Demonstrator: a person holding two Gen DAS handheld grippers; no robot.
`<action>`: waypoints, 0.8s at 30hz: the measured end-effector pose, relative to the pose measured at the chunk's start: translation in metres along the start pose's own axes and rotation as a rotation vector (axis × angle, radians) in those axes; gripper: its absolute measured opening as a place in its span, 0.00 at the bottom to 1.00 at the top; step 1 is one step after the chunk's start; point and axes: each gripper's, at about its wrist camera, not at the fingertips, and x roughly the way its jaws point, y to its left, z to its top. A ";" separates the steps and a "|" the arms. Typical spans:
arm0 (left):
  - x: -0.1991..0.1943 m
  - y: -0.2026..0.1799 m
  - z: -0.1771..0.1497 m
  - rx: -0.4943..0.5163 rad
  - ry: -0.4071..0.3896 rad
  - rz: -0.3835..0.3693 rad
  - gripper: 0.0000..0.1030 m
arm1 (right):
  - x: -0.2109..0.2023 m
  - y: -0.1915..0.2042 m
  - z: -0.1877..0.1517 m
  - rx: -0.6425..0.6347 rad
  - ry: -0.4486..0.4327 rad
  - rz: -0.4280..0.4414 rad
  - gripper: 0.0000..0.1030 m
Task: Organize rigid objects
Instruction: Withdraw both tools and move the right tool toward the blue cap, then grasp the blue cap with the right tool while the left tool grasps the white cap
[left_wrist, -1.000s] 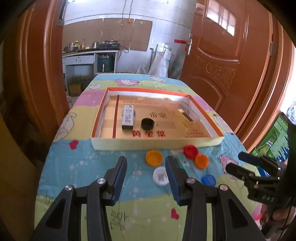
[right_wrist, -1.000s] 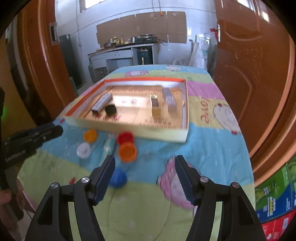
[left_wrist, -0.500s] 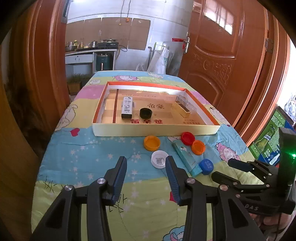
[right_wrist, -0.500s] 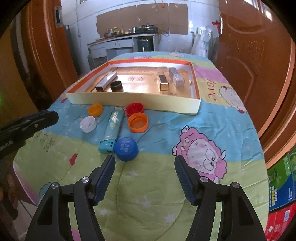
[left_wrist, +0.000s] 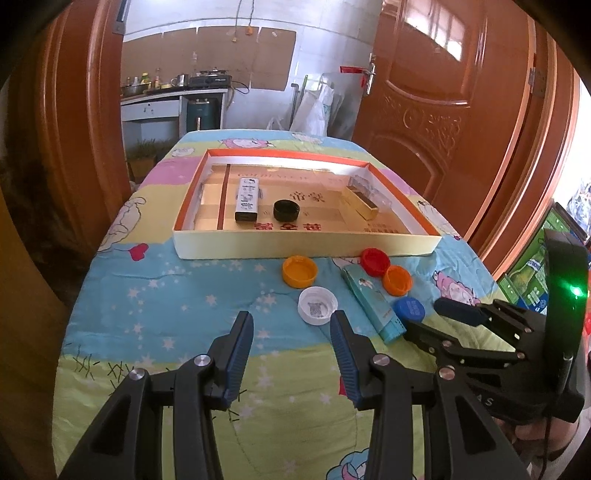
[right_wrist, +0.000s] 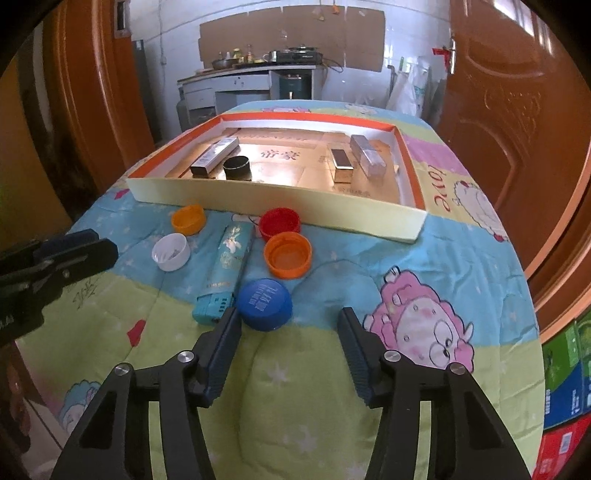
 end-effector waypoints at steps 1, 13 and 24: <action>0.001 0.000 0.000 0.001 0.002 0.000 0.42 | 0.002 0.001 0.002 -0.005 -0.002 0.000 0.48; 0.020 -0.019 0.003 0.059 0.047 0.000 0.42 | 0.008 -0.003 0.009 0.016 -0.011 0.055 0.30; 0.055 -0.029 0.007 0.088 0.114 0.082 0.42 | -0.010 -0.015 -0.007 0.042 -0.037 0.037 0.30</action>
